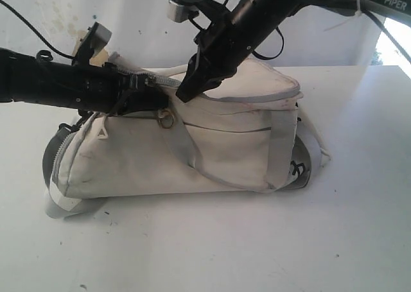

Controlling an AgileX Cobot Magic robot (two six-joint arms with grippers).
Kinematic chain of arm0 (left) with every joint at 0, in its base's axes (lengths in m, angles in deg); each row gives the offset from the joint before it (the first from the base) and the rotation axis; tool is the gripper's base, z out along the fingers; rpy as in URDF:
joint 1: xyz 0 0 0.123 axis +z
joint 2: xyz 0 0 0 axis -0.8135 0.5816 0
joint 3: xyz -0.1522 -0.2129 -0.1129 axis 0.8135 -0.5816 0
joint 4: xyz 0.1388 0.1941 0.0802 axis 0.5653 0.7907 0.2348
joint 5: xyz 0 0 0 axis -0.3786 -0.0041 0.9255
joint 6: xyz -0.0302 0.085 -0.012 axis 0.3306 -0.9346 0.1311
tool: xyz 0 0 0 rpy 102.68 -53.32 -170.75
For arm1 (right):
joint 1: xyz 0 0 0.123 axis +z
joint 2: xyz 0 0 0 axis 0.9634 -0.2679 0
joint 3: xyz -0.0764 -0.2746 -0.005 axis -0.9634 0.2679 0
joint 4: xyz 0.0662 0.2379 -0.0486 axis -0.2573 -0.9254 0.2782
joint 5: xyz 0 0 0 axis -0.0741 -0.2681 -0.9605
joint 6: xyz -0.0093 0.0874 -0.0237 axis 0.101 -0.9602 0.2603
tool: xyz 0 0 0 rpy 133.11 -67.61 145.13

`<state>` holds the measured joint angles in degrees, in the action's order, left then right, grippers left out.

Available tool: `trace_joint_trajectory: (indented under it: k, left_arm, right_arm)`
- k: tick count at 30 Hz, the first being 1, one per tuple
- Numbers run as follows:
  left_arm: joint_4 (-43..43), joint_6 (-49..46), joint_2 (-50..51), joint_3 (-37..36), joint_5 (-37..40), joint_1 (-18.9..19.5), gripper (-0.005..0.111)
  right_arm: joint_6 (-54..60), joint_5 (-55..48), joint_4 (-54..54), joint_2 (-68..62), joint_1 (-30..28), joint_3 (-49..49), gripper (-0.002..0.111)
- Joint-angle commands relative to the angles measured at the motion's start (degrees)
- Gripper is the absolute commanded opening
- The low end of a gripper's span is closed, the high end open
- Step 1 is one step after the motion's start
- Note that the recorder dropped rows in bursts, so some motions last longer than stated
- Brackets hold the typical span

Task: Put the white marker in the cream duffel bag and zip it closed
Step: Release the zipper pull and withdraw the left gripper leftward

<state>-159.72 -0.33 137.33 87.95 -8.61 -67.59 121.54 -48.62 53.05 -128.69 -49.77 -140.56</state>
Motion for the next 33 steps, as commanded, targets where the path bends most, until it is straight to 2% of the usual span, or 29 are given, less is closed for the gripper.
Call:
trace_joint_trajectory:
  k: [1, 8, 13, 26, 33]
  left_arm:
    - [1.90, 1.38, 0.49, -0.04, 2.49, -0.21, 0.000]
    - [13.22, 9.45, -1.37, -0.04, 9.78, 2.20, 0.000]
    - [13.66, 10.65, -4.10, -0.04, 19.85, 5.75, 0.000]
    - [10.98, 19.94, -6.17, -0.04, 19.99, 13.92, 0.000]
    - [11.91, 21.06, -10.51, -0.04, 19.99, 16.70, 0.000]
  right_arm:
    - [-0.30, -0.57, -2.17, 0.35, -0.12, 0.10, 0.000]
    - [-2.46, -0.57, -1.12, 0.35, -0.12, 0.10, 0.000]
    - [-6.46, -0.57, 2.19, 0.35, -0.12, 0.10, 0.000]
    - [-12.11, -0.57, 8.44, 0.35, -0.12, 0.10, 0.000]
    - [-15.33, -0.57, 15.19, 0.35, -0.12, 0.10, 0.000]
